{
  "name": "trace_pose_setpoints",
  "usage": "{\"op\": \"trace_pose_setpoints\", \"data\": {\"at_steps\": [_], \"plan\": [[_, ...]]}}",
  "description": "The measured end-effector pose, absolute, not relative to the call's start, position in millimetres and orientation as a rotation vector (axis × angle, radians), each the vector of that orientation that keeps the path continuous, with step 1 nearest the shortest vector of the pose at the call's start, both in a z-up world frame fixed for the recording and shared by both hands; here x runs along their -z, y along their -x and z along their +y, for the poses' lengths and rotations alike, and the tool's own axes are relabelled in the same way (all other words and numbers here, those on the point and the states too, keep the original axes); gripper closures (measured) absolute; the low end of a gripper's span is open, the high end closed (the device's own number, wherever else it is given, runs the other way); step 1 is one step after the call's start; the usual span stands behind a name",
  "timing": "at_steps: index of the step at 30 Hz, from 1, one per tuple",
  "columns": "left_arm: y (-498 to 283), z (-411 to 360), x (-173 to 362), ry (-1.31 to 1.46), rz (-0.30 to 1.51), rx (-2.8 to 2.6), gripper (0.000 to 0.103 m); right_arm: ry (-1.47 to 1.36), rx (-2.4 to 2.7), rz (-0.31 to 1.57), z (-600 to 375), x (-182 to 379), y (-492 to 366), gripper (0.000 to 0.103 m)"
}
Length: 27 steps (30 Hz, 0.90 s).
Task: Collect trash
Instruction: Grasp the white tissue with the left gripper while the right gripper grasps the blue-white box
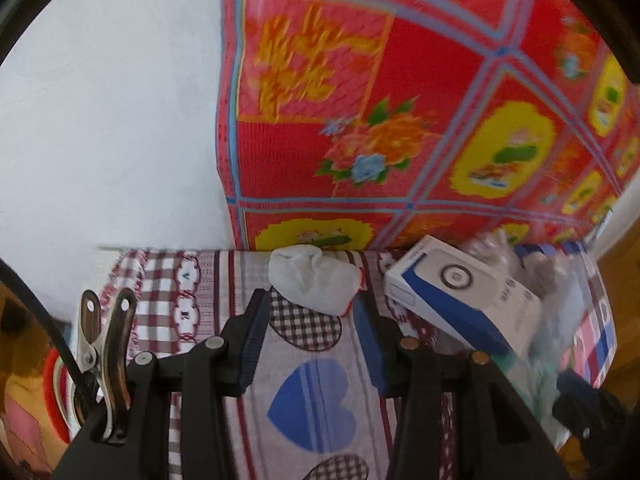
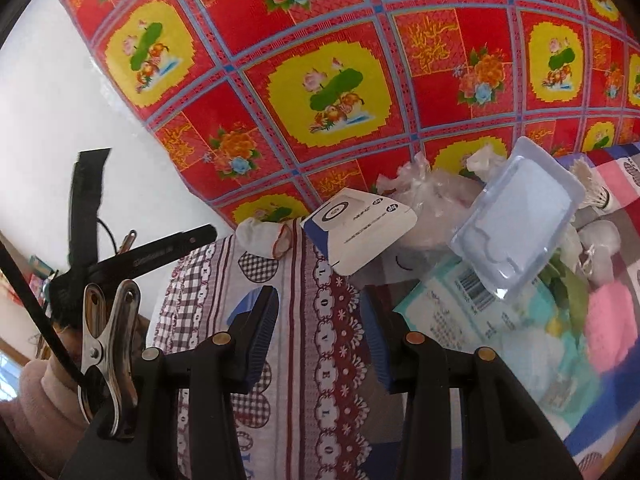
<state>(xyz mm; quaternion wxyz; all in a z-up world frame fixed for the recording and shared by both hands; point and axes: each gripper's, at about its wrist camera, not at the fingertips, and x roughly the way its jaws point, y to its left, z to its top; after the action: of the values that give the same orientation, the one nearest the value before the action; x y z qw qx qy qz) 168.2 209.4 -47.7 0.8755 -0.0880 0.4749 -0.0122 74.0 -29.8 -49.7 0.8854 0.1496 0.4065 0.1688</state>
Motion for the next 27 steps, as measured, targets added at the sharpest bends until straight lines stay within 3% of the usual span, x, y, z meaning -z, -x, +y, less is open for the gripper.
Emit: {"op": "trace_pose_setpoints", "data": {"at_steps": [4, 8, 27], "plan": [[-184.4, 211.5, 67.8, 0.246, 1.036, -0.006, 0.057, -0.311, -0.37, 0.864, -33.2, 56.1, -85.7, 0.059], [-198.8, 210.4, 83.6, 0.287, 1.063, -0.039, 0.048, -0.317, -0.382, 0.892, -37.3, 64.8, -97.1, 0.059], [-243.9, 203.1, 130.1, 0.348, 1.134, -0.166, 0.047, -0.297, -0.464, 0.944, -40.1, 85.5, -135.9, 0.059]]}}
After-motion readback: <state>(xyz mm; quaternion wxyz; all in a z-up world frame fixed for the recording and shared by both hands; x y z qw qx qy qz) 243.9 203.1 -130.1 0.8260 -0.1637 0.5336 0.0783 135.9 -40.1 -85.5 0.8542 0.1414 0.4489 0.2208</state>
